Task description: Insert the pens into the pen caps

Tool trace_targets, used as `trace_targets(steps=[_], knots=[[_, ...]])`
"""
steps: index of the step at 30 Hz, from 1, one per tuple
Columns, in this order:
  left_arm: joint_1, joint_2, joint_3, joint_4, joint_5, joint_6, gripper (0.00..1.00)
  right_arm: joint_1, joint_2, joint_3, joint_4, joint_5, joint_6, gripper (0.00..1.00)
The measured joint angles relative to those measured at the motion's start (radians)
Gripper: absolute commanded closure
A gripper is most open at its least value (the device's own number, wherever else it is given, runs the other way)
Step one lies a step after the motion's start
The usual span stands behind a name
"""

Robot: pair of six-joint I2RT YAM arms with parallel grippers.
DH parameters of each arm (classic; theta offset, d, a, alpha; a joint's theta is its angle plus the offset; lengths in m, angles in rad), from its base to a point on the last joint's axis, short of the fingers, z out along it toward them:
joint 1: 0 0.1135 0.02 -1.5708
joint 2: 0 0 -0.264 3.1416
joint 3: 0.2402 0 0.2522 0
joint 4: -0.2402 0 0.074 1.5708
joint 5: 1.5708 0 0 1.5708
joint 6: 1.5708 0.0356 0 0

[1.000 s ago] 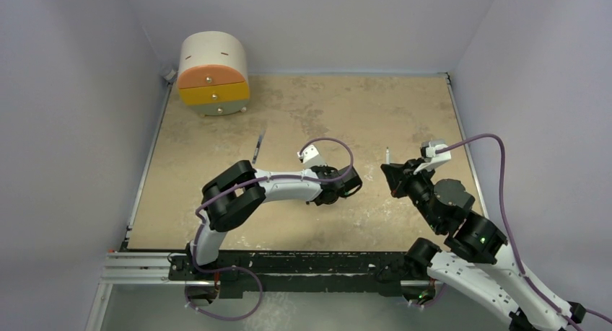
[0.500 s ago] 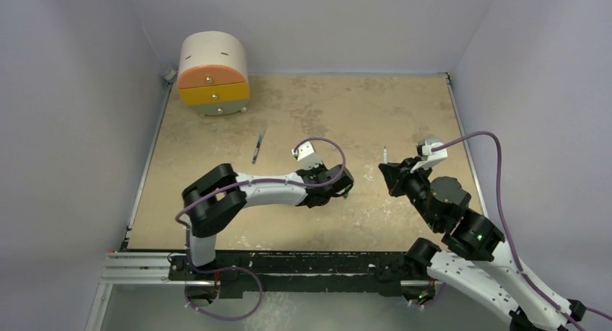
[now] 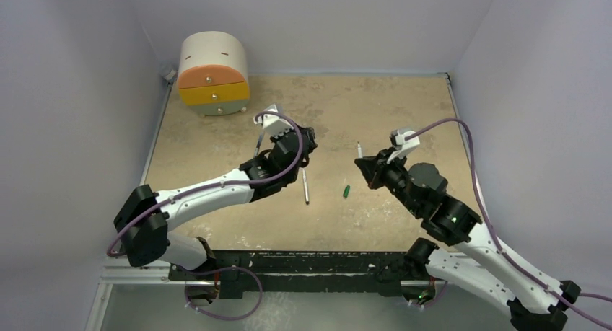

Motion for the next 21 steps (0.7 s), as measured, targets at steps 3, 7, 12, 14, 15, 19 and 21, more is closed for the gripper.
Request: trace_targets(steps=[3, 7, 12, 14, 15, 19, 21], knots=[[0.003, -0.038, -0.002, 0.064, 0.016, 0.098, 1.0, 0.0, 0.047, -0.019, 0.055, -0.033, -0.006, 1.0], [0.008, -0.06, -0.018, 0.172, 0.08, 0.238, 1.0, 0.0, 0.12, -0.033, 0.125, -0.071, -0.023, 1.0], [0.012, -0.06, -0.06, 0.303, 0.199, 0.377, 1.0, 0.0, 0.193, -0.033, 0.188, -0.143, -0.051, 1.0], [0.012, -0.065, -0.105, 0.379, 0.253, 0.427, 1.0, 0.0, 0.207, -0.033, 0.214, -0.171, -0.061, 1.0], [0.012, -0.07, -0.138, 0.425, 0.285, 0.452, 1.0, 0.0, 0.212, -0.033, 0.224, -0.183, -0.063, 1.0], [0.012, -0.085, -0.211, 0.533, 0.365, 0.513, 1.0, 0.0, 0.24, -0.033, 0.264, -0.241, -0.063, 1.0], [0.012, -0.094, -0.234, 0.586, 0.393, 0.533, 1.0, 0.0, 0.251, -0.033, 0.276, -0.26, -0.062, 1.0]])
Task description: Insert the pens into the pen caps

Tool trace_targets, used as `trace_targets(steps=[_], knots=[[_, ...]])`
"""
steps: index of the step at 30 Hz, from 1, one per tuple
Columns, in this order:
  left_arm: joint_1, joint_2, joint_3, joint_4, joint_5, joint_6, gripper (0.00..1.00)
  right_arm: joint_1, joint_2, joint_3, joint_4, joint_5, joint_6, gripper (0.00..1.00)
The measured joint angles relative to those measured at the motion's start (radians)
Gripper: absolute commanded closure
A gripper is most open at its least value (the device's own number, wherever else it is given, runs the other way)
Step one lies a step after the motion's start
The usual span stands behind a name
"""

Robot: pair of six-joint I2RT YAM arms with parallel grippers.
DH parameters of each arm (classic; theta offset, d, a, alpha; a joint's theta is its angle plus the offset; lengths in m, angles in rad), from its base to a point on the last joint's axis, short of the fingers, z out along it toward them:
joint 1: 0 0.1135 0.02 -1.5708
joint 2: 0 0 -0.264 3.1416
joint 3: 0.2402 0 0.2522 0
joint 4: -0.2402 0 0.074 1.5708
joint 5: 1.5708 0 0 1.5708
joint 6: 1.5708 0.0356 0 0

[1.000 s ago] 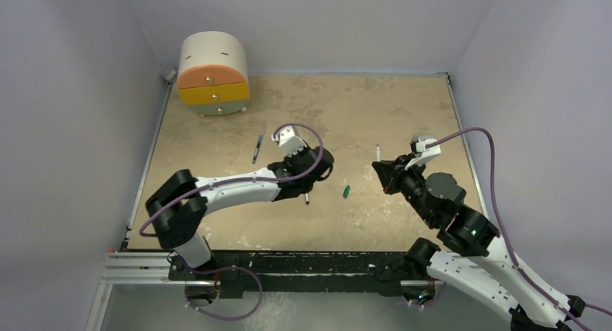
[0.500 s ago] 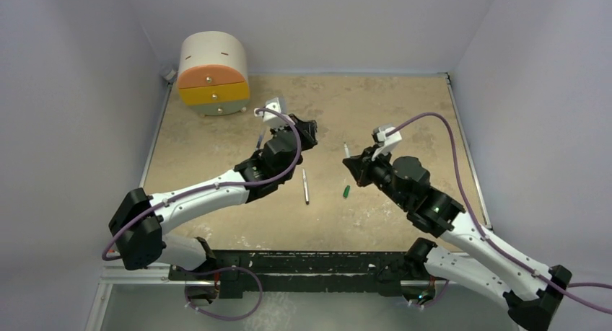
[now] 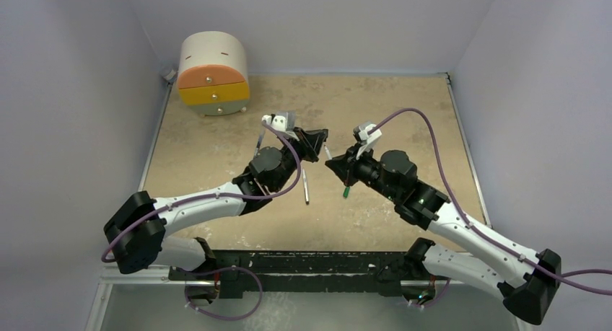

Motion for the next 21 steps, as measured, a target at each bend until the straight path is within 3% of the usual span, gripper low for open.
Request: trace_targets(steps=[9, 21], knots=[[0.0, -0.039, -0.011, 0.12, 0.018, 0.054, 1.0, 0.0, 0.042, 0.001, -0.007, -0.011, 0.019, 1.0], [0.0, -0.04, -0.017, 0.142, 0.011, 0.061, 1.0, 0.0, 0.032, 0.016, -0.03, 0.002, 0.045, 1.0]])
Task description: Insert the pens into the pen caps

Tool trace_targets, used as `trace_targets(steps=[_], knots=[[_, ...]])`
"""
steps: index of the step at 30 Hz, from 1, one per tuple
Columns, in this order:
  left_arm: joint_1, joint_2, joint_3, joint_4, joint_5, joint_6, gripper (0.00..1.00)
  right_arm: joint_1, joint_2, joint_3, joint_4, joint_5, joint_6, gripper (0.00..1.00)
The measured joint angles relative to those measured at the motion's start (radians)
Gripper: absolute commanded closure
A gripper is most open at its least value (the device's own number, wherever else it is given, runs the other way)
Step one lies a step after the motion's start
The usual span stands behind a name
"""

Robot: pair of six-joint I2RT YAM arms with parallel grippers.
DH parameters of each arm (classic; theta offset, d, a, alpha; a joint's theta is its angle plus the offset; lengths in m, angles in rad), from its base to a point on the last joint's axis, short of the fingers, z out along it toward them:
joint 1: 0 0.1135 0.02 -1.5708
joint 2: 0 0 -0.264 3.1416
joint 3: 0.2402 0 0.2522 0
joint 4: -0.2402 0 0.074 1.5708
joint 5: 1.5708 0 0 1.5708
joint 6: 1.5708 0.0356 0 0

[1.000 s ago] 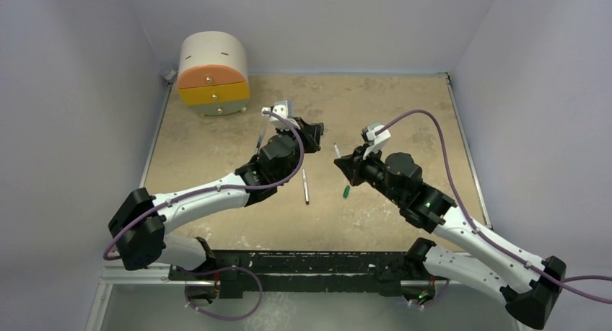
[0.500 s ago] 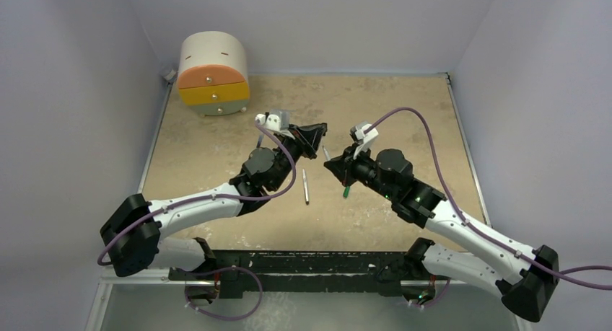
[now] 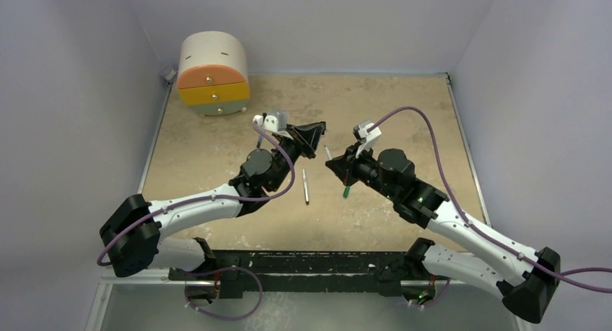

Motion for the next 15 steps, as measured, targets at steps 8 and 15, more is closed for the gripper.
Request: trace_targets(steps=[8, 15], knots=[[0.0, -0.002, -0.037, 0.022, -0.003, -0.015, 1.0, 0.0, -0.039, 0.008, -0.003, 0.017, 0.006, 1.0], [0.0, 0.035, -0.03, -0.075, -0.079, -0.092, 1.0, 0.0, -0.07, 0.011, -0.068, 0.075, 0.023, 1.0]])
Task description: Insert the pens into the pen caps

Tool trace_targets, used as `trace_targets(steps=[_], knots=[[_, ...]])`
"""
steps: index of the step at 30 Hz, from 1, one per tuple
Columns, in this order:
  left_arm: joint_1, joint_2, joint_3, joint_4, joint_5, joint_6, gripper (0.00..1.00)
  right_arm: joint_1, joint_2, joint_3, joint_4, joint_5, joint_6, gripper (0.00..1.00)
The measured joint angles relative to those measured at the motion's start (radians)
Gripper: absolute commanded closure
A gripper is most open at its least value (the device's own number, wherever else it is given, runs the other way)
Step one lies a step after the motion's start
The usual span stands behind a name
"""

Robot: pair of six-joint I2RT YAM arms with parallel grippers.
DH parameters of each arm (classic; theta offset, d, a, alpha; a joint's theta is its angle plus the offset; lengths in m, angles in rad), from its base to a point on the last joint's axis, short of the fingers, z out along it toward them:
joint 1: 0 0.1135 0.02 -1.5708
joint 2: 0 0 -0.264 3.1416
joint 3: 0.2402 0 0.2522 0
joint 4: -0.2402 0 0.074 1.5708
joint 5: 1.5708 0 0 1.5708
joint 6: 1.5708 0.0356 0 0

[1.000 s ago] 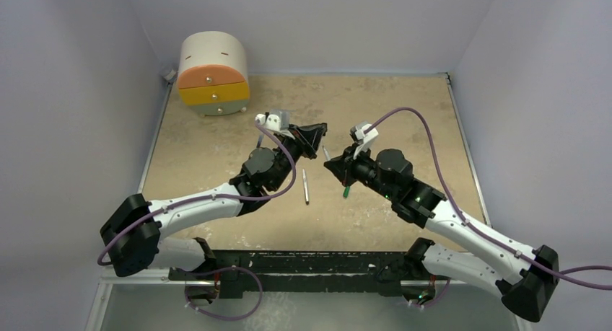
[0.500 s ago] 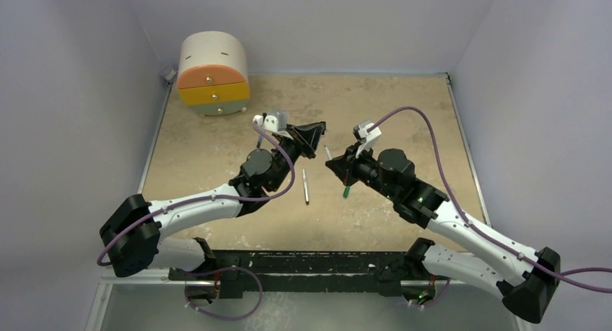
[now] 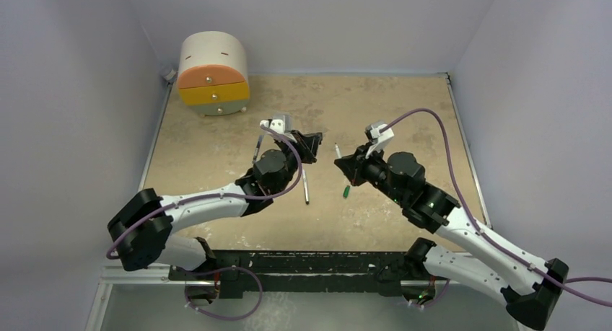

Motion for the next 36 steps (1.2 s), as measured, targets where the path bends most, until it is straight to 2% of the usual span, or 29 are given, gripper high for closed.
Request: trace_targets(steps=[4, 9, 21, 23, 26, 30, 36], knots=[[0.0, 0.098, 0.025, -0.149, -0.054, -0.079, 1.0, 0.0, -0.065, 0.007, -0.046, 0.037, 0.004, 1.0], [0.0, 0.239, 0.065, -0.342, -0.058, -0.149, 1.0, 0.0, -0.101, 0.018, -0.07, 0.071, 0.004, 1.0], [0.0, 0.534, 0.314, -0.687, 0.01, -0.192, 1.0, 0.0, -0.109, 0.018, -0.1, 0.078, 0.004, 1.0], [0.0, 0.565, 0.365, -0.731, 0.019, -0.199, 0.95, 0.0, -0.12, 0.018, -0.1, 0.079, 0.004, 1.0], [0.0, 0.589, 0.414, -0.78, 0.033, -0.201, 0.8, 0.0, -0.128, 0.018, -0.1, 0.081, 0.004, 1.0], [0.0, 0.589, 0.424, -0.83, 0.039, -0.199, 0.72, 0.0, -0.128, 0.018, -0.1, 0.092, 0.004, 1.0], [0.0, 0.593, 0.463, -0.926, 0.035, -0.173, 0.69, 0.0, -0.128, 0.017, -0.1, 0.097, 0.004, 1.0]])
